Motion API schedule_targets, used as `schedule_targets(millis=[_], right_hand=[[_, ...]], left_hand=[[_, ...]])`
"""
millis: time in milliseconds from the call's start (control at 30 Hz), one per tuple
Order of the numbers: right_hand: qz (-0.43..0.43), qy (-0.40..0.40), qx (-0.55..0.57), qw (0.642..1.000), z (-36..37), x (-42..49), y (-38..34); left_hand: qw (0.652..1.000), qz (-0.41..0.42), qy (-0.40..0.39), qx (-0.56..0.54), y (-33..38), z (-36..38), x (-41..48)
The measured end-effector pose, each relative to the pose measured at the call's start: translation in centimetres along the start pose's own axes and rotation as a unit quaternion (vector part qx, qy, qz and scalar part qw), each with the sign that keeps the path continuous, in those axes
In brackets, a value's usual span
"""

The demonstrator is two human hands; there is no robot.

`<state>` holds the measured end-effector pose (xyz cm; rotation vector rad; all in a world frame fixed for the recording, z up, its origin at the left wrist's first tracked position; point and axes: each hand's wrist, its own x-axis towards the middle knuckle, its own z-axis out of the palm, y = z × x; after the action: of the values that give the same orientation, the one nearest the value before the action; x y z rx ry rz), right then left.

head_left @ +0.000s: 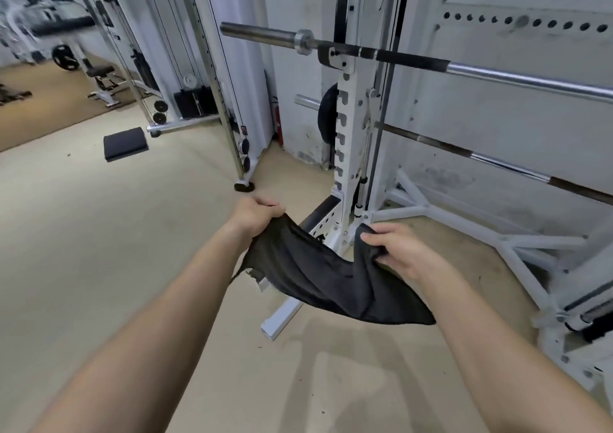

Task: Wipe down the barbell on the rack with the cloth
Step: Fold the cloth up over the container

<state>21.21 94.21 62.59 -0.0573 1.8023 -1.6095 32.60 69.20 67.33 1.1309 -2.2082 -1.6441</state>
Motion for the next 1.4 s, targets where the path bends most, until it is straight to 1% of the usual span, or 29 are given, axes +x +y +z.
schedule_targets(millis=[67,133,233,367,467,600,667,767,800,867,900,967,1033,1133,1200,1267,1333,1367,1400], right_hand=[[-0.010,-0.030,0.026,0.999,1.7,1.5,-1.6],[-0.019,-0.032,0.038,0.999,3.3,3.1,-2.7],[-0.031,-0.013,0.030,0.999,6.0,5.3,-3.9],[-0.056,0.009,0.020,0.998,10.6,8.0,-5.4],[-0.080,0.019,-0.012,0.997,14.5,9.9,-6.7],[-0.100,0.022,-0.076,0.992,20.6,12.2,-8.7],[-0.110,-0.003,-0.105,0.988,23.7,13.3,-9.8],[-0.123,-0.070,-0.174,0.975,28.3,14.6,-11.7],[-0.132,-0.077,-0.199,0.968,29.9,15.1,-12.3],[-0.161,-0.064,-0.248,0.953,32.8,15.9,-13.6],[-0.174,-0.061,-0.269,0.945,34.0,16.4,-14.2],[-0.188,-0.082,-0.288,0.936,36.0,17.5,-15.7],[-0.197,-0.101,-0.277,0.935,37.7,18.7,-17.2],[-0.225,-0.095,-0.242,0.939,40.2,21.1,-19.1],[-0.236,-0.099,-0.187,0.948,41.9,22.8,-20.1],[-0.237,-0.099,-0.117,0.959,43.3,24.9,-21.1],[-0.244,-0.082,-0.065,0.964,44.4,27.2,-22.2],[-0.247,-0.065,-0.047,0.966,44.7,28.7,-22.7],[-0.247,-0.048,-0.034,0.967,45.0,30.1,-23.1]], left_hand=[[0.999,-0.024,-0.029,-0.023,0.1,1.0,1.0],[0.996,-0.038,-0.052,-0.060,0.2,1.7,2.3],[0.984,-0.063,-0.088,-0.138,0.5,1.8,4.0],[0.969,-0.057,-0.131,-0.203,0.7,0.5,6.6],[0.968,-0.035,-0.150,-0.199,0.5,-2.3,9.1],[0.975,-0.006,-0.155,-0.159,-0.2,-7.6,13.1],[0.976,0.007,-0.157,-0.152,-0.8,-10.5,15.1],[0.979,0.022,-0.143,-0.146,-1.6,-14.8,18.0],[0.980,0.028,-0.138,-0.144,-1.9,-16.2,19.0],[0.981,0.043,-0.132,-0.136,-2.4,-18.8,20.6],[0.983,0.065,-0.125,-0.120,-2.9,-20.0,21.5],[0.985,0.130,-0.094,-0.057,-4.1,-22.2,23.6],[0.979,0.187,-0.077,-0.019,-5.6,-24.4,25.9],[0.966,0.243,-0.078,0.029,-8.2,-27.5,29.3],[0.966,0.234,-0.068,0.087,-9.9,-29.3,31.6],[0.959,0.200,-0.059,0.192,-11.9,-30.8,34.2],[0.925,0.183,-0.072,0.326,-13.9,-32.3,36.8],[0.908,0.179,-0.084,0.369,-14.6,-33.0,38.2],[0.899,0.176,-0.096,0.389,-15.0,-33.9,39.5]])
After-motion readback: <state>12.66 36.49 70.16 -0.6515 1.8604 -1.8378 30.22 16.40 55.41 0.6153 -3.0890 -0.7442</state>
